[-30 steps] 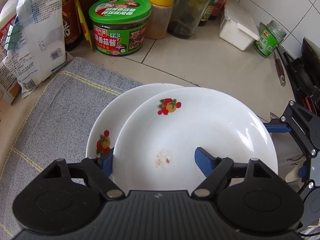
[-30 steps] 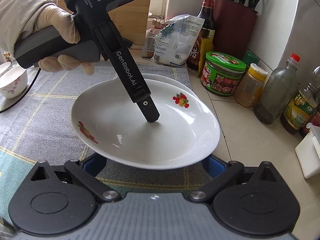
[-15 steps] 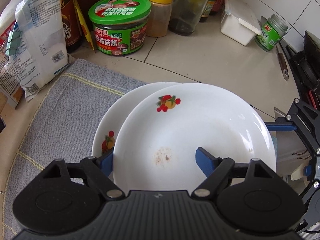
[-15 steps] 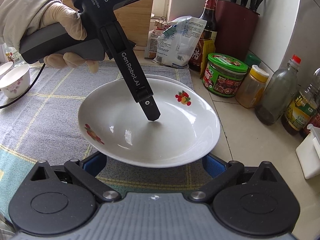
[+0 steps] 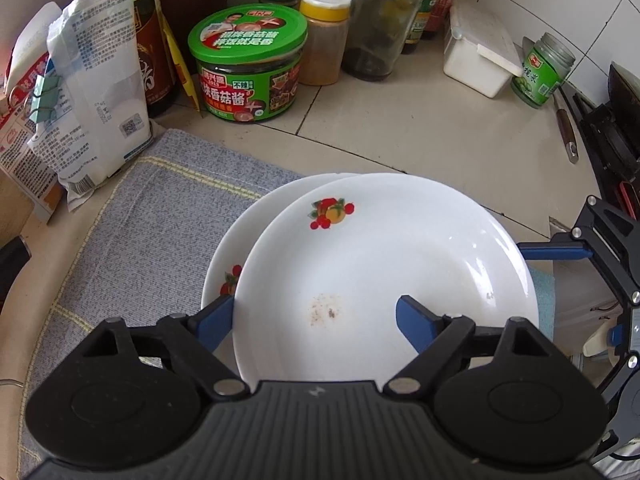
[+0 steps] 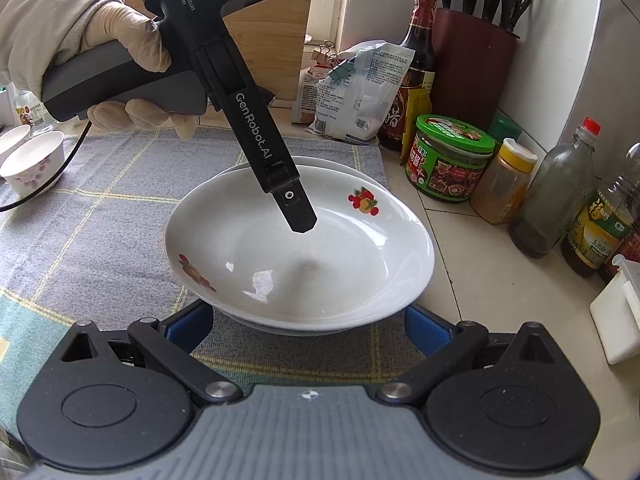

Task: Organize plates and bowls
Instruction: 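Lower the fruit-print plate onto the plate stack with the left tool, then open the left tool and withdraw it from the plate stack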

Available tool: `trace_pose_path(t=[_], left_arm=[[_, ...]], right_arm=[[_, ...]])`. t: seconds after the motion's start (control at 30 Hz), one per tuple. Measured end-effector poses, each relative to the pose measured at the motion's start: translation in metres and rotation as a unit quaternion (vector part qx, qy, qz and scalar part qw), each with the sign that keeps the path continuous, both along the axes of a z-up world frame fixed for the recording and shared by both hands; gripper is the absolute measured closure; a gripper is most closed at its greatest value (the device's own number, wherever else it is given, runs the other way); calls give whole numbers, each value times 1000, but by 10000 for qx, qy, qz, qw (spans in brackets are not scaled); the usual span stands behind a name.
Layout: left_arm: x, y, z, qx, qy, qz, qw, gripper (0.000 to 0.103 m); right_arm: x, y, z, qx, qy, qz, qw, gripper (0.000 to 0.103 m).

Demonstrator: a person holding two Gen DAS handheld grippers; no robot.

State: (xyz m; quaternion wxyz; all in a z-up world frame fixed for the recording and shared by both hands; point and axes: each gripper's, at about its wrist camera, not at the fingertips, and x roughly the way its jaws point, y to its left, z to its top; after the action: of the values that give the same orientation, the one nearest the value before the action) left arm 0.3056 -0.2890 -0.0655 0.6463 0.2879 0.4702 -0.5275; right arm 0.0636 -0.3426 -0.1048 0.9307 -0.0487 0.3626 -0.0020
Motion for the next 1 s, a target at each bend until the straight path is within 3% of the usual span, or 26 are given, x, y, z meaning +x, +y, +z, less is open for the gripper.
trace_pose_path(t=[0.2, 0.3, 0.6, 0.83, 1.0], left_arm=[[0, 6, 9, -121, -309, 153, 9993, 13], [-2, 11, 16, -358, -420, 167, 9983, 11], [-39, 26, 30, -728, -1041, 72, 9919, 9], [-70, 54, 50, -1036, -1591, 481, 9806, 6], [-89, 76, 68, -1383, -1980, 1054, 9646, 3]], right_arm=[[-2, 1, 0, -5, -8, 56, 10000, 0], [-2, 1, -1, 26, 7, 68, 10000, 0], [0, -1, -2, 87, -8, 51, 9999, 0], [7, -1, 0, 130, 28, -42, 9999, 0], [12, 3, 5, 79, 15, -69, 9999, 0]])
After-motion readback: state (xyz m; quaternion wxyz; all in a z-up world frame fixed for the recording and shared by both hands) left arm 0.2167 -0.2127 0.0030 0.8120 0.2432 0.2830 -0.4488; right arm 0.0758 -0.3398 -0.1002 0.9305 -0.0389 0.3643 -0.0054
